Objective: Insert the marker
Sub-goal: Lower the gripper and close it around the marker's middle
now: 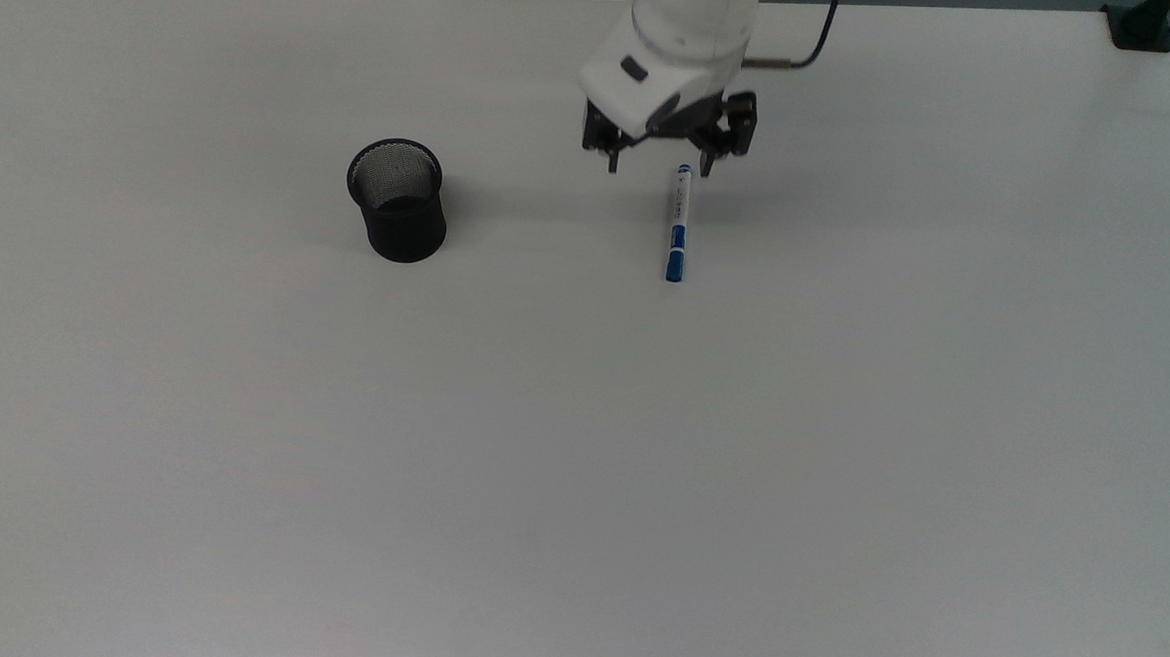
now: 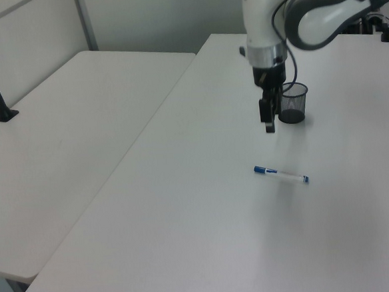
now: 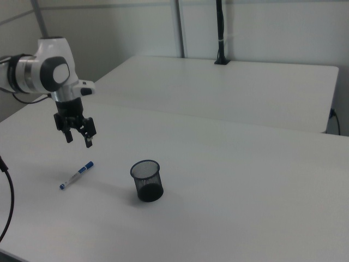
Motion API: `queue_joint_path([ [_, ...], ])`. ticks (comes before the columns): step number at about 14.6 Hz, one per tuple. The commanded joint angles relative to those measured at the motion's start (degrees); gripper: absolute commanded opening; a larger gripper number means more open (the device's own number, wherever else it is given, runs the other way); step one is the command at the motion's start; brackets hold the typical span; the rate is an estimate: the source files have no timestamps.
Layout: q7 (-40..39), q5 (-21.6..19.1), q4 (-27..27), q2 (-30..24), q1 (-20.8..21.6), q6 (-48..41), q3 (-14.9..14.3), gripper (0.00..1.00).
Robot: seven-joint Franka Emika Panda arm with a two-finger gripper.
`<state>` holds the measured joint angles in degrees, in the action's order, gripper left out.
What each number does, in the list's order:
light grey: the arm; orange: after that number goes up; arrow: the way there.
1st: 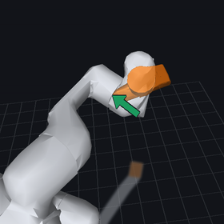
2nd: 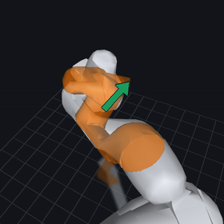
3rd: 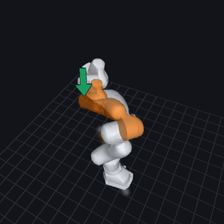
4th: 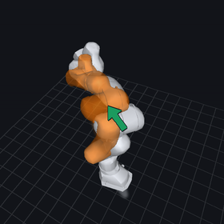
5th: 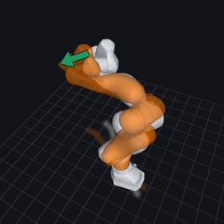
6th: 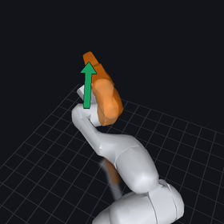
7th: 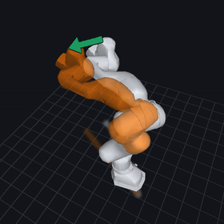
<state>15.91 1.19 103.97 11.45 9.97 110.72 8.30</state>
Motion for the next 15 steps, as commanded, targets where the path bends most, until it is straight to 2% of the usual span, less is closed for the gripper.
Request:
queue_joint_path([
  [1, 5.1, -0.8, -0.6, 3.6, 1.5, 4.6, -0.4, 0.77],
  [5, 8.8, 0.0, -0.6, 8.7, 3.0, 9.9, -0.4, 0.7],
  [10, 9.8, 0.7, -0.6, 11.1, 3.4, 12.7, -0.4, 0.71],
  [15, 10.9, 3.8, -0.6, 12.4, 3.4, 12.9, -0.5, 0.71],
])
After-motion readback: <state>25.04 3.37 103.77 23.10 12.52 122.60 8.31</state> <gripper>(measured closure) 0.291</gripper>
